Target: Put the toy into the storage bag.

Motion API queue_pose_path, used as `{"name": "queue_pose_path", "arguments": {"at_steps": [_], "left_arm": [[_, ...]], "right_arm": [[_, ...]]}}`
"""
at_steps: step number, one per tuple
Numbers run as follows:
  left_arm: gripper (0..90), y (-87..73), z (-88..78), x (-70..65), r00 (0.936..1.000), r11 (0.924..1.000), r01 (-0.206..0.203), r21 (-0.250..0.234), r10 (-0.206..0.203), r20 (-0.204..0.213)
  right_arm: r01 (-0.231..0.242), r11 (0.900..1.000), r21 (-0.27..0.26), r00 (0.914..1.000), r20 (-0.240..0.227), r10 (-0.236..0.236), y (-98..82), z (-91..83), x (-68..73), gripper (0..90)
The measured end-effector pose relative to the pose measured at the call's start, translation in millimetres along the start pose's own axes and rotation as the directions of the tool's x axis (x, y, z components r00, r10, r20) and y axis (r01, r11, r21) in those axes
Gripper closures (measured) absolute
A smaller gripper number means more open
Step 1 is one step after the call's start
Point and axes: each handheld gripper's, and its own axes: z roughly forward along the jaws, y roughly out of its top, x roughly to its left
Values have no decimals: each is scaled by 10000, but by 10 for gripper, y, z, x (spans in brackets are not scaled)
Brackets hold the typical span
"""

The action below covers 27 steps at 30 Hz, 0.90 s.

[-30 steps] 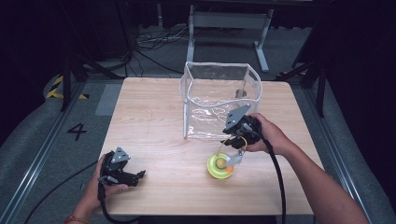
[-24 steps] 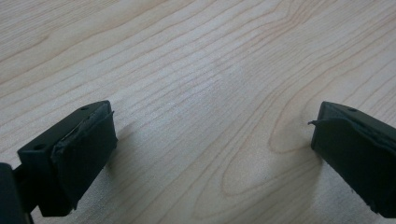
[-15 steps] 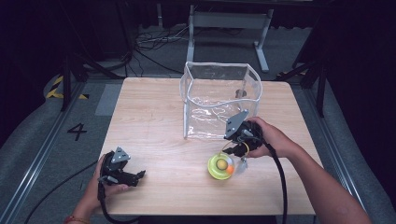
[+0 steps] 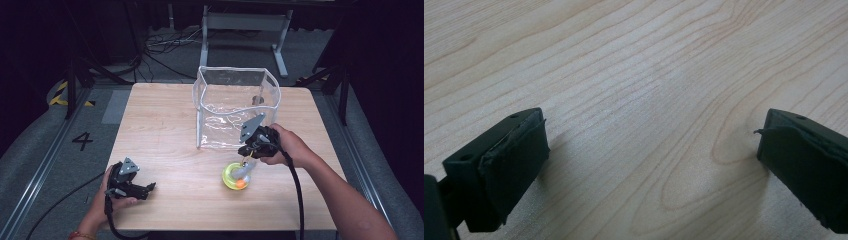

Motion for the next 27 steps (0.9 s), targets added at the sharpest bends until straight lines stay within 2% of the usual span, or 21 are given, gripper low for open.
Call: {"name": "queue_pose_path", "arguments": {"at_steps": [7,13,20,22,27], "left_arm": [[4,0,1,1,10000,10000,-9,-12,9,0],[3,0,1,3,10000,10000,7,22,-7,68],[3,0,0,4,10000,10000,1,21,-1,66],[3,0,0,3,10000,10000,6,22,-6,67],[3,1,0,4,10000,10000,1,22,-1,66]], "right_arm": [[-220,9997,143,9994,265,216,3,-65,-31,883],[-438,9988,224,9986,292,431,-2,-153,-47,884],[-418,9990,171,9981,462,409,23,-313,-23,883],[-352,9993,125,9970,689,343,31,-395,-8,883],[-423,9991,44,9953,878,417,42,-553,4,883]]}}
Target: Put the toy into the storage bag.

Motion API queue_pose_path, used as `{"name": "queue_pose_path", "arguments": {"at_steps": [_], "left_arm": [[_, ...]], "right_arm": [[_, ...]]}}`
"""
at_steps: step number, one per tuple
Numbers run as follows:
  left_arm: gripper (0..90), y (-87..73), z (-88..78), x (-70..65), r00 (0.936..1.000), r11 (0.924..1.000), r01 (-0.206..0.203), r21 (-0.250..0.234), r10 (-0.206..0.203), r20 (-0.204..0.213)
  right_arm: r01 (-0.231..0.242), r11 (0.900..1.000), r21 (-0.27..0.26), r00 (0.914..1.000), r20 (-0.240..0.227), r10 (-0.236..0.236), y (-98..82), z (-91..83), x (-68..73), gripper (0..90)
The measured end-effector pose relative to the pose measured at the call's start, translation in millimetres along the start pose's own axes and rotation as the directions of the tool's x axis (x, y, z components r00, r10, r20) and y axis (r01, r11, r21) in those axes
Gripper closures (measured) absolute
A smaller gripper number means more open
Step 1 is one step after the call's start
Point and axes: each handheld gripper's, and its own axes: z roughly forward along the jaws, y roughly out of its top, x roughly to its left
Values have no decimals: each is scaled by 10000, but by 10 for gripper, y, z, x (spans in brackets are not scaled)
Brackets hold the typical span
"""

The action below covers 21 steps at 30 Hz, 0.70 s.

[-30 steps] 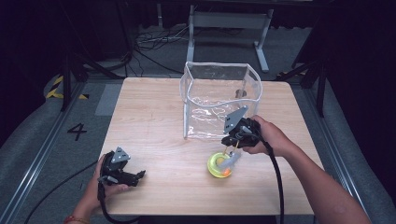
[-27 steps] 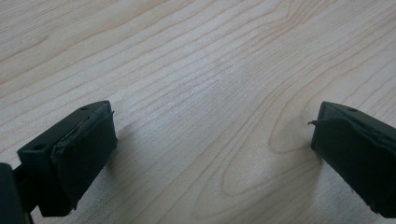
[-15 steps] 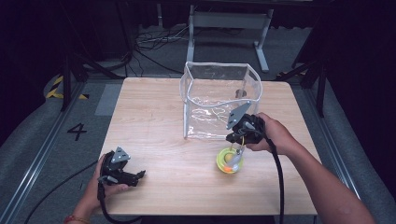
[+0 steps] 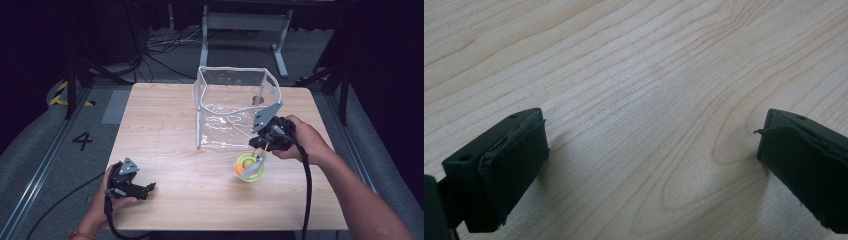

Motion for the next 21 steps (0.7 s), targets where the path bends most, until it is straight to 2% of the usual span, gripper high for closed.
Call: {"name": "queue_pose_path", "arguments": {"at_steps": [1,12,21], "left_arm": [[3,0,0,0,10000,10000,0,0,0,0],[4,-1,0,-1,10000,10000,8,-3,-8,-4],[4,-1,0,-1,10000,10000,8,-4,-8,-5]], "right_arm": [[0,10000,0,10000,0,0,0,0,0,883],[42,9997,-234,9983,588,-28,91,-480,-53,883],[178,9997,-162,9946,1021,-160,281,-773,-106,883]]}}
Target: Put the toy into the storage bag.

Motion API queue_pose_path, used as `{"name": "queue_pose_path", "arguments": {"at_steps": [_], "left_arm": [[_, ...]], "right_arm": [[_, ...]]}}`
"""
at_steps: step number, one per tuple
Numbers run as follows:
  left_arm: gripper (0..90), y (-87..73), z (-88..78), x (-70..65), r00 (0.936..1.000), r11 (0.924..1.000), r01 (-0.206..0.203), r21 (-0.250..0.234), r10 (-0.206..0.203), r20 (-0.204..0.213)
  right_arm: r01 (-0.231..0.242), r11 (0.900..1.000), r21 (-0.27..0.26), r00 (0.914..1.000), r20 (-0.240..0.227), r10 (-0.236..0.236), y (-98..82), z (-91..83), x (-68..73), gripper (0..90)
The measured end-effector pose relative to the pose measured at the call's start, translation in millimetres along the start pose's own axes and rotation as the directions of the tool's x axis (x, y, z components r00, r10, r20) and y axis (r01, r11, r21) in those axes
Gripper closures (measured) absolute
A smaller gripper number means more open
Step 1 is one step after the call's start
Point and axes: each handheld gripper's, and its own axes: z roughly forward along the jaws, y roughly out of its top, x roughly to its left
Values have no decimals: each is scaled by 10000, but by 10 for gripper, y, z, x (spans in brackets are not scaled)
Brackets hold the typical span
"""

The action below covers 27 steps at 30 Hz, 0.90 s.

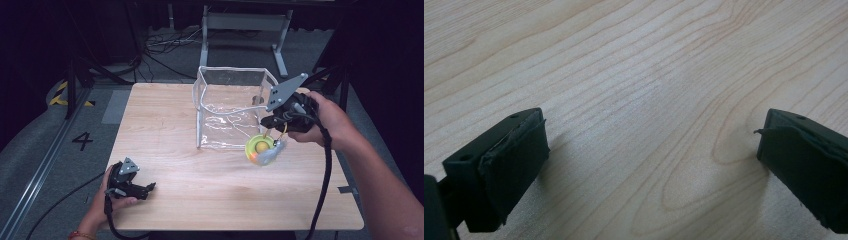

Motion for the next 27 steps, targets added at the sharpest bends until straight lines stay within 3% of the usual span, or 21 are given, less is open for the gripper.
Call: {"name": "queue_pose_path", "arguments": {"at_steps": [16,27], "left_arm": [[5,1,-1,5,10000,10000,-91,-19,91,-36],[5,0,-2,5,10000,10000,-86,3,86,-31]], "right_arm": [[-22,9996,269,9997,238,15,331,-226,-280,883],[-306,9988,390,9968,756,276,618,-382,-637,882]]}}
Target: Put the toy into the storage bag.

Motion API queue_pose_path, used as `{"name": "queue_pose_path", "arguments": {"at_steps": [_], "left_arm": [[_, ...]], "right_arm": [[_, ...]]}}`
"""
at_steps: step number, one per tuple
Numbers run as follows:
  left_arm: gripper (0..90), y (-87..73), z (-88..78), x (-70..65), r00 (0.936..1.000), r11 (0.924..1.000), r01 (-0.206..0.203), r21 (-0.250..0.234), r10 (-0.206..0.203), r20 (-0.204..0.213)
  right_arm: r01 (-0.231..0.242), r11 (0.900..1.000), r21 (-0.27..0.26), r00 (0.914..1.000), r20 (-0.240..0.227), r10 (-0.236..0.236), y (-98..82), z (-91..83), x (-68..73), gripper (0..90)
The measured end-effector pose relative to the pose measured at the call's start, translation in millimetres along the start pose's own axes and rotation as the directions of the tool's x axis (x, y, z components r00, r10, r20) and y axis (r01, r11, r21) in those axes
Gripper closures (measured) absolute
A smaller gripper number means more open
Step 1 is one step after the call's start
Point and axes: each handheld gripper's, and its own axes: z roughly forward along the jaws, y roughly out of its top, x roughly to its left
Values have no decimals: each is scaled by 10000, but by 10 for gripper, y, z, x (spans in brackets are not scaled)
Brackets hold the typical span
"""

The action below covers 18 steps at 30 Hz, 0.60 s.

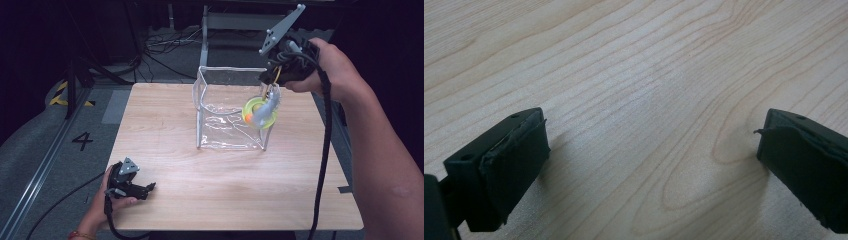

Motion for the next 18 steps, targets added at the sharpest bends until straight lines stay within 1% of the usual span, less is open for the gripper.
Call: {"name": "queue_pose_path", "arguments": {"at_steps": [2,6,8,9,10,12,13,15,16,17,18], "left_arm": [[5,0,0,1,10000,10000,-14,-9,14,-6],[5,0,1,1,10000,10000,-19,-15,19,-7],[5,1,-1,3,10000,10000,-41,-6,41,-16],[5,1,0,3,10000,10000,-46,-7,46,-12],[5,1,-1,2,10000,10000,-30,-8,30,-24],[5,0,0,-1,10000,10000,18,2,-18,9],[5,0,0,-1,10000,10000,18,2,-18,9],[5,0,-1,2,10000,10000,-23,9,23,20],[5,-2,-2,0,10000,10000,28,17,-28,43],[5,-2,-2,0,10000,10000,23,20,-23,44],[5,-2,-2,0,10000,10000,22,19,-22,46]], "right_arm": [[-31,10000,-10,10000,32,31,13,-2,-19,882],[-315,9995,-43,9992,249,316,70,43,-153,883],[-424,9991,7,9988,230,424,82,74,-211,883],[-490,9988,-8,9983,317,490,92,98,-247,882],[-490,9988,16,9982,333,489,98,114,-268,882],[-666,9978,-37,9968,430,667,104,150,-314,882],[-666,9978,-37,9968,430,667,104,150,-314,882],[-744,9972,-68,9964,392,746,98,173,-357,883],[-879,9961,-43,9950,466,881,91,192,-392,882],[-904,9959,-20,9950,434,904,83,203,-419,883],[-1033,9946,-127,9938,411,1037,70,212,-455,883]]}}
